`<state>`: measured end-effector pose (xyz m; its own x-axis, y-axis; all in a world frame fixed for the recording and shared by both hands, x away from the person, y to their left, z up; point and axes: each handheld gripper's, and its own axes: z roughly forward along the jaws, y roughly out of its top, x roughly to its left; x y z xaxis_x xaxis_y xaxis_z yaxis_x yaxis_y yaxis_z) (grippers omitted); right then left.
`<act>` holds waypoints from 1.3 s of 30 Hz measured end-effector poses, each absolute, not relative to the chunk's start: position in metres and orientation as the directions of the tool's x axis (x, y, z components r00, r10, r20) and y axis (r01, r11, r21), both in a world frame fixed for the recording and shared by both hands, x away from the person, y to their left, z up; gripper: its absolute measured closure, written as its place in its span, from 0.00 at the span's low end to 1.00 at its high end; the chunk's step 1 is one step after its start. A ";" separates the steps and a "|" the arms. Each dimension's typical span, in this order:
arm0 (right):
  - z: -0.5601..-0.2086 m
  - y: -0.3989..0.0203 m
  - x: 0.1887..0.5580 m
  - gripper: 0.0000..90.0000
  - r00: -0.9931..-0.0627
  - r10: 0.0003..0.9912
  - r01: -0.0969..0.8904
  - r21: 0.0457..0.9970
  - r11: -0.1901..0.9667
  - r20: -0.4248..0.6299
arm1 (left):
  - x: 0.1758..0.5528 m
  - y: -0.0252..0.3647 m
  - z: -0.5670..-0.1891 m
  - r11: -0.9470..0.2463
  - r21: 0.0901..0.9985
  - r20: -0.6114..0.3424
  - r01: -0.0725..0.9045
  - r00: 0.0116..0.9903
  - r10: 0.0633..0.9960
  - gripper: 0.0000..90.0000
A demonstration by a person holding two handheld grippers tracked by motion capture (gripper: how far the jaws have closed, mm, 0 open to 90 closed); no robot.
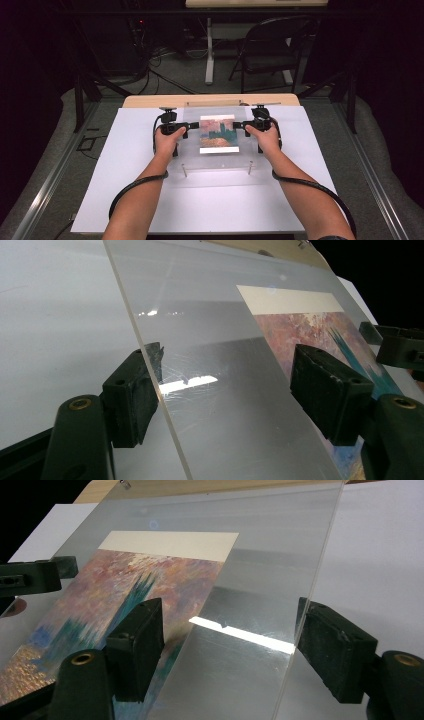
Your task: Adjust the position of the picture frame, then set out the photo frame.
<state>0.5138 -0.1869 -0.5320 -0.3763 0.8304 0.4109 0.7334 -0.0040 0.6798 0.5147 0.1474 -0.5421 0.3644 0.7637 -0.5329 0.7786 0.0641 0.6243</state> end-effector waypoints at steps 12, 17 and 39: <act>-0.522 -0.188 0.508 0.32 -0.396 0.834 0.710 0.704 0.013 0.385 | 0.511 0.150 -0.532 0.056 0.640 -0.527 0.767 0.385 0.757 0.35; -0.517 -0.188 0.505 0.32 -0.400 0.837 0.705 0.709 0.020 0.373 | 0.509 0.149 -0.527 0.052 0.649 -0.521 0.759 0.393 0.757 0.36; -0.498 -0.186 0.496 0.34 -0.414 0.848 0.693 0.719 0.059 0.330 | 0.499 0.152 -0.510 0.039 0.674 -0.502 0.738 0.419 0.756 0.40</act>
